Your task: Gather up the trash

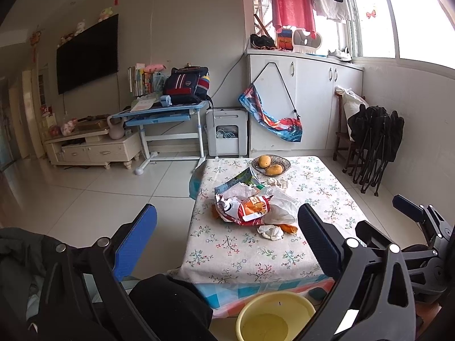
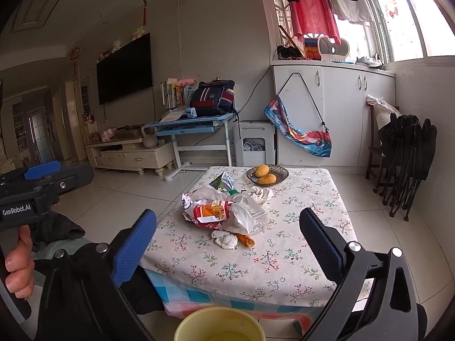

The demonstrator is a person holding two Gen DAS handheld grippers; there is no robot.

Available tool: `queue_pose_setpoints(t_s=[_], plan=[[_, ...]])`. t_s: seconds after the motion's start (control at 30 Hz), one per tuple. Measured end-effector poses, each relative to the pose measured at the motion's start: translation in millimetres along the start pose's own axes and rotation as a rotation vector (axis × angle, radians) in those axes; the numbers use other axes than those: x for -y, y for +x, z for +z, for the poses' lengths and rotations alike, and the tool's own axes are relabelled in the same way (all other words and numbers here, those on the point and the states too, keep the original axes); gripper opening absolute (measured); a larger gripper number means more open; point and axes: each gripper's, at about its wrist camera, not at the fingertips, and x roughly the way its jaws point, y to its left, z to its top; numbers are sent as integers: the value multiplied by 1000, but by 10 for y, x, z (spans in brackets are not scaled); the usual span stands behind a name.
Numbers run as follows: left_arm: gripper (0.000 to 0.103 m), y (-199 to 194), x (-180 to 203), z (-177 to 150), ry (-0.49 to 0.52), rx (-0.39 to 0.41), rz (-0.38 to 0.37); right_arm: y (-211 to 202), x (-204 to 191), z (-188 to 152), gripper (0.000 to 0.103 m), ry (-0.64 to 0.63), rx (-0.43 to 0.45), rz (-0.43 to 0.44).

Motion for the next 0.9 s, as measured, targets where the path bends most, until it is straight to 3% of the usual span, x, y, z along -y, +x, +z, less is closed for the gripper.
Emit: queue_pose_setpoints(t_s=[0.9], plan=[[96, 160, -172, -77, -26, -32, 23, 202, -35, -25, 97, -34, -33, 60]])
